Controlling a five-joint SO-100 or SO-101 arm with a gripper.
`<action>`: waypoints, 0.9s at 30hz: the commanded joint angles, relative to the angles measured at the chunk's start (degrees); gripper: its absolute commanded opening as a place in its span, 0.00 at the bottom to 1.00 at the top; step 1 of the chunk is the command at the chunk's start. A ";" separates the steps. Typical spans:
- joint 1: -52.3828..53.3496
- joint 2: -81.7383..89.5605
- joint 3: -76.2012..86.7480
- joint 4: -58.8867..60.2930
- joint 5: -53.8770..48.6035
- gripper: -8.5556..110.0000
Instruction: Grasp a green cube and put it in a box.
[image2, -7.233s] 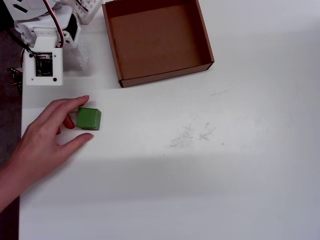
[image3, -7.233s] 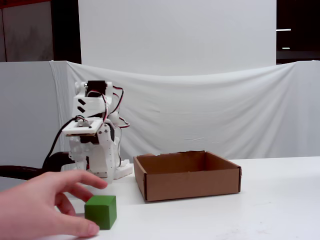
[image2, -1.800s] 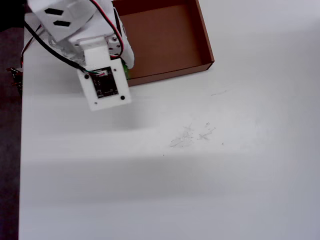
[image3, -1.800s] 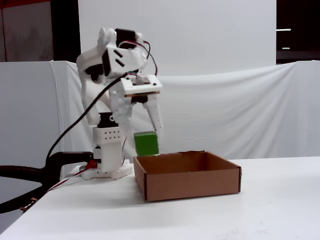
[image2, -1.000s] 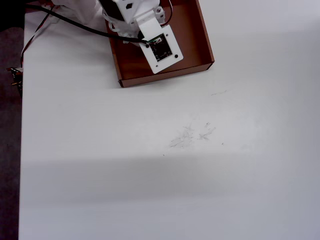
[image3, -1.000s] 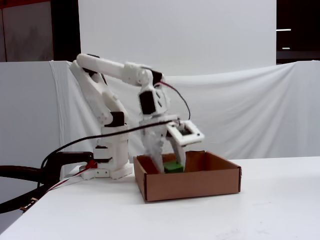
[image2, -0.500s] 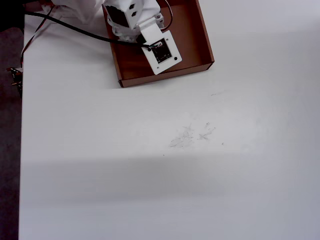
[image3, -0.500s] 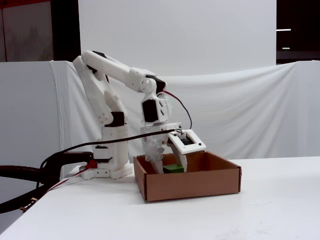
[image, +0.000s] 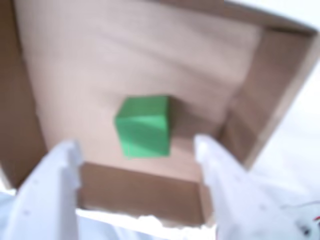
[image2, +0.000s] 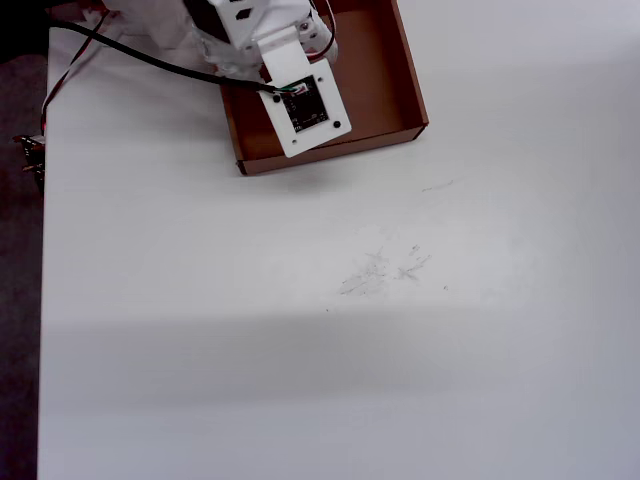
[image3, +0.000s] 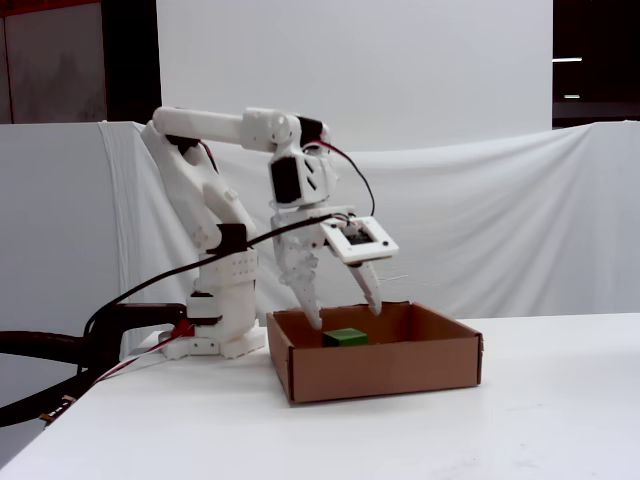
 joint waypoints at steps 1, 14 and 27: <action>3.43 4.04 -4.75 1.23 -2.72 0.33; 27.60 25.31 6.33 -3.43 -19.51 0.29; 47.46 49.39 30.76 -1.05 -39.73 0.23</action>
